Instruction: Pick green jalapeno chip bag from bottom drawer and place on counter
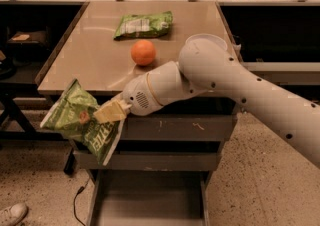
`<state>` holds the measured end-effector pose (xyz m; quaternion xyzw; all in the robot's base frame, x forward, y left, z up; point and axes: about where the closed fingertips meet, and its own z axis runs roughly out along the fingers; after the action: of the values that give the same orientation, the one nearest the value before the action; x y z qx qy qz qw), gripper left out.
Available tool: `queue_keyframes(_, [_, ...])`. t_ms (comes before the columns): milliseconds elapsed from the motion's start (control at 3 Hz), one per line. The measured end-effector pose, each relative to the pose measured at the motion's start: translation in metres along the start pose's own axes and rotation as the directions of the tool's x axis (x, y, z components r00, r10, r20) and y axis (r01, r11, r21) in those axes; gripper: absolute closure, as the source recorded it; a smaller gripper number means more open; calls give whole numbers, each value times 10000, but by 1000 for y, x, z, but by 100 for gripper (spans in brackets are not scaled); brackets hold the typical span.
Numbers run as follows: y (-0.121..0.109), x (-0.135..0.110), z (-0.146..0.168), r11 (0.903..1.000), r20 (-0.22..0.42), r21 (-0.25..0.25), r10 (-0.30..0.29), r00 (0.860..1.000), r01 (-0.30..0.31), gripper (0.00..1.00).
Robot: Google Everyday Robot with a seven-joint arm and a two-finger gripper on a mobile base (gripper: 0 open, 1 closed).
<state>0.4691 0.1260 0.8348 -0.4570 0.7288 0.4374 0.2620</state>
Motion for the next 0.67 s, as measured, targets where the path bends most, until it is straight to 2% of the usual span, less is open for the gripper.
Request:
queue_keyframes(333, [-19,-29,-19,9961,-48,869,166,9998,-162,100])
queue_keyframes(667, [-37,-68,-32,9908,-150,1342,213,9997,-191,100])
